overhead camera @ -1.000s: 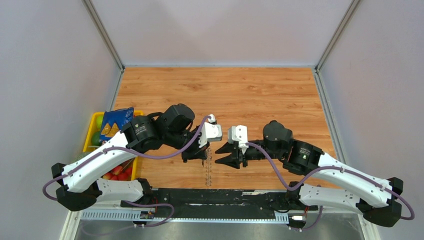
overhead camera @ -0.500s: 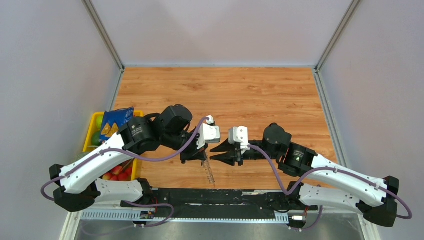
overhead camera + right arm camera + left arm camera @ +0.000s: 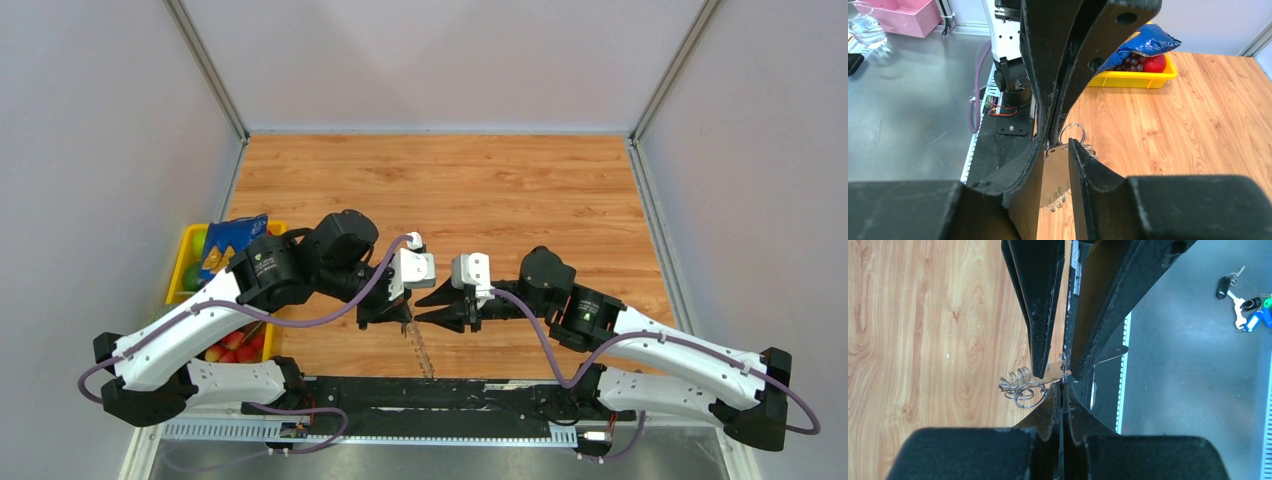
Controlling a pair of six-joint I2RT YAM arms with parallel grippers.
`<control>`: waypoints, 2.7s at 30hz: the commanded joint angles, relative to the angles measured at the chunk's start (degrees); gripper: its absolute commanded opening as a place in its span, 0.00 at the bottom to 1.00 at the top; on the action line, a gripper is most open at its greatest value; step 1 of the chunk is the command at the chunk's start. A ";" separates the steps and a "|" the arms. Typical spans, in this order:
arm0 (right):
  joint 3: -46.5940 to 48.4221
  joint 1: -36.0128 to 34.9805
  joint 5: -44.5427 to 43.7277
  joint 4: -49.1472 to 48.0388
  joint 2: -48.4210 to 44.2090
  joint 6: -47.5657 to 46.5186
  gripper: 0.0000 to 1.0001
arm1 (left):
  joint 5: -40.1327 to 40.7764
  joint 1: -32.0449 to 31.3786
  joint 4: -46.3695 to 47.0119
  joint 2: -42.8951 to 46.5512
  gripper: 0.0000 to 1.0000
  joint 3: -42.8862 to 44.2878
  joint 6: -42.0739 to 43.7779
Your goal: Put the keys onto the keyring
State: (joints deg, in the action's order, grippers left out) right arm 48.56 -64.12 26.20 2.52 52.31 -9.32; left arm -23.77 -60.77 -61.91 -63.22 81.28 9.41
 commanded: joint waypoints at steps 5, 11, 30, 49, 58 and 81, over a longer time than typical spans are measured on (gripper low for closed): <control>-0.34 -0.35 2.19 -4.05 0.38 1.15 0.28 | -1.87 -0.31 3.00 2.40 0.00 1.05 1.40; 0.34 -0.37 3.15 -4.29 1.31 1.49 0.26 | -1.67 -0.26 3.08 2.57 0.00 0.92 1.48; 1.92 -0.98 3.50 -4.60 1.65 1.94 0.19 | -1.69 -0.33 3.46 3.14 0.00 -0.02 1.58; 3.20 -1.46 2.29 -4.55 1.45 2.51 0.18 | -1.95 -0.31 3.59 3.52 0.00 -0.45 1.71; 3.46 -1.69 2.41 -4.57 1.64 2.59 0.13 | -1.72 -0.31 3.63 3.66 0.00 -0.59 1.68; 4.18 -1.81 2.19 -4.25 2.01 4.39 0.00 | -2.32 -0.31 4.30 4.51 0.00 -0.77 1.87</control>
State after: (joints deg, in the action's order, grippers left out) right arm 50.02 -65.49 28.16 1.04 54.96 -6.35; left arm -24.49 -60.77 -60.90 -59.79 80.29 9.78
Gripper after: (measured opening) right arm 0.006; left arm 0.010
